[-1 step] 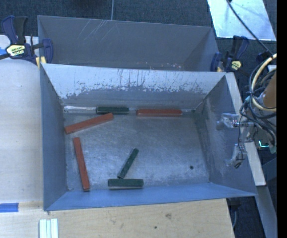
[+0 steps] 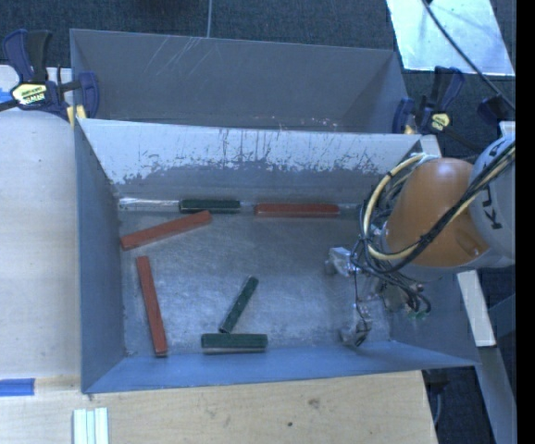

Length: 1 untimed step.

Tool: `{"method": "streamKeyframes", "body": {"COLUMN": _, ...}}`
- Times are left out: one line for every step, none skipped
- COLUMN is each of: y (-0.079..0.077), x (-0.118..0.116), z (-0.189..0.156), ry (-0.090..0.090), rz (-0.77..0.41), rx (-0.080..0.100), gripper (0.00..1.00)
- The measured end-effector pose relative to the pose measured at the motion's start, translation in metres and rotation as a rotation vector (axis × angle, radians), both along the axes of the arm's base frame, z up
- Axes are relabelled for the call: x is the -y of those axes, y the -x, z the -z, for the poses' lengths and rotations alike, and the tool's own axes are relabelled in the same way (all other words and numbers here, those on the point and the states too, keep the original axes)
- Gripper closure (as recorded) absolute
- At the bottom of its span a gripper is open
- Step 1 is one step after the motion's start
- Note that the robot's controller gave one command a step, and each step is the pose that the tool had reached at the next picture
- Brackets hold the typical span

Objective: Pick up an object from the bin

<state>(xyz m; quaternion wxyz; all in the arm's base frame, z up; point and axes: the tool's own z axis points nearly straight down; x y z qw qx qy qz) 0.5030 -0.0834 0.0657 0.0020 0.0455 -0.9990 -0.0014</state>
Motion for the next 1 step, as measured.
{"method": "streamKeyframes", "body": {"y": -0.0868, "x": -0.047, "z": -0.0798, "ry": 0.003, "rz": 0.015, "rx": 0.021, "gripper": 0.0}}
